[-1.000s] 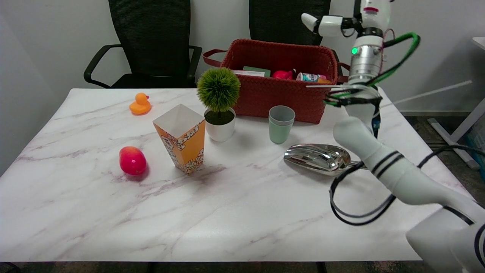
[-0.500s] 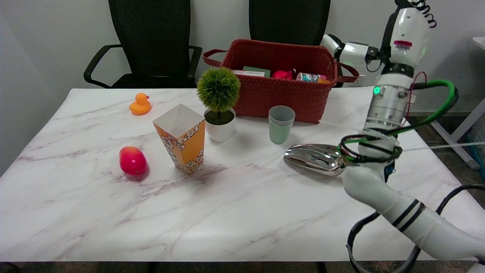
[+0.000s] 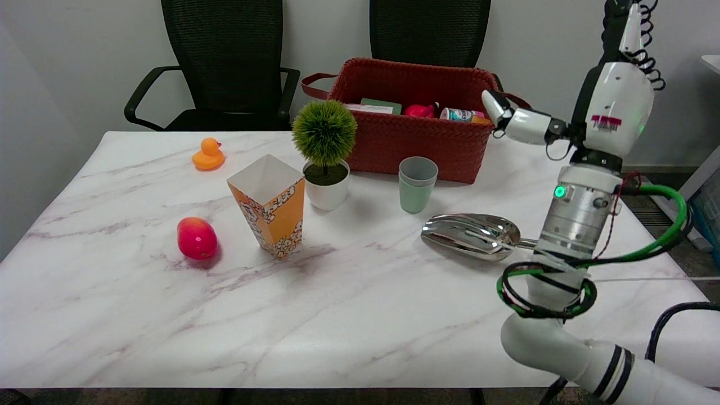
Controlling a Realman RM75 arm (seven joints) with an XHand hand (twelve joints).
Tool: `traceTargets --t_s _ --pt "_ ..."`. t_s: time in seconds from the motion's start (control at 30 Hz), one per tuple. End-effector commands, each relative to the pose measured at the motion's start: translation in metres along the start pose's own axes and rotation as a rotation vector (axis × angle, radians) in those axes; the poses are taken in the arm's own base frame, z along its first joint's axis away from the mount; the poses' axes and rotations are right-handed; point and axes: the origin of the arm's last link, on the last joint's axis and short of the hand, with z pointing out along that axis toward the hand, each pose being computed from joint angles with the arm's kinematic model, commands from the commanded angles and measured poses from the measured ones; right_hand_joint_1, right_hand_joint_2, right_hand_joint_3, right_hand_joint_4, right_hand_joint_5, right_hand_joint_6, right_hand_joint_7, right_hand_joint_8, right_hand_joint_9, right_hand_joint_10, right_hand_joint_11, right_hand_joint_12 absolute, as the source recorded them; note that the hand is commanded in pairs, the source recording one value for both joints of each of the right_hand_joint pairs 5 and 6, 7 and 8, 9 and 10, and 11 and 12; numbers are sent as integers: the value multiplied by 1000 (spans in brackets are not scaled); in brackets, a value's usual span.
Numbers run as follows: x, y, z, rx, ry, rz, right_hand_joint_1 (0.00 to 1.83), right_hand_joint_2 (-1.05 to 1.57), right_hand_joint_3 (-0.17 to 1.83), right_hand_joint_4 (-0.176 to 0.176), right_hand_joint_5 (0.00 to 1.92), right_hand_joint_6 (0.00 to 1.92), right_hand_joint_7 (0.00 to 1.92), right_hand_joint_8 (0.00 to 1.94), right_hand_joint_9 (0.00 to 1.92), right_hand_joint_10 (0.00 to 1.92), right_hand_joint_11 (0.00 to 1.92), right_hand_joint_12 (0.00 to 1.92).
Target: Place the wooden cylinder into the brown storage basket.
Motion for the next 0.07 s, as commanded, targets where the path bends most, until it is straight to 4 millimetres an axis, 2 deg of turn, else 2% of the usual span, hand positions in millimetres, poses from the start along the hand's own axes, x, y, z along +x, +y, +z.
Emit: traceTargets --t_s 0.03,0.07 --pt "21 -9 -51 -33 8 -11 1066 175 640 0 94 94 280 280 336 336 418 418" --pt "22 -8 -53 -39 4 -11 1069 174 645 0 94 94 276 276 334 334 416 416"
